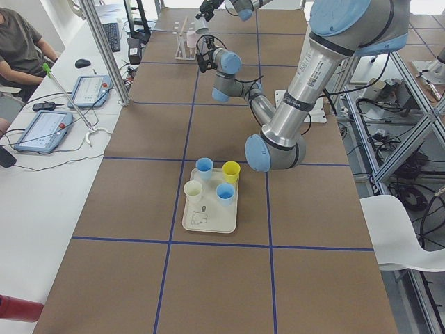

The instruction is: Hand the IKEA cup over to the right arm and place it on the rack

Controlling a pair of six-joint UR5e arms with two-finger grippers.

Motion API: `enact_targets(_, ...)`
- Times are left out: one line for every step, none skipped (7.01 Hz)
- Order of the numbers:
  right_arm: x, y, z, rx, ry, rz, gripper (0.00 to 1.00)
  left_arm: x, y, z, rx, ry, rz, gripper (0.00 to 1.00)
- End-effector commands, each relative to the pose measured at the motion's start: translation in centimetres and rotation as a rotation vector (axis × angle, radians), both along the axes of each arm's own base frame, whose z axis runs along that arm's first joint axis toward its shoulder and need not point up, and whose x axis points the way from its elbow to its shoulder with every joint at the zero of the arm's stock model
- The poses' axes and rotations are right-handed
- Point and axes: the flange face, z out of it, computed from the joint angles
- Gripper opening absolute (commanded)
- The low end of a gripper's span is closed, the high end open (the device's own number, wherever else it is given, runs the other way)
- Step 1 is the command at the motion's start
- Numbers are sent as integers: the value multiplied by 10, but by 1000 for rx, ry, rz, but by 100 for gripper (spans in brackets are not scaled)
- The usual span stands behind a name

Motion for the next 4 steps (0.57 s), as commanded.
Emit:
enact_targets(63, -28, 64, 72, 292, 91, 0, 3, -2, 4, 1, -18, -5, 99)
enact_targets(73, -34, 82, 94, 388, 122, 0, 4, -1, 5, 0, -19, -2, 99)
enact_targets(76, -37, 90, 102, 447, 158, 0, 6, -1, 5, -2, -20, -2, 99)
enact_targets(79, -43, 92, 96, 514, 188, 0, 6, -1, 5, -1, -20, -1, 99)
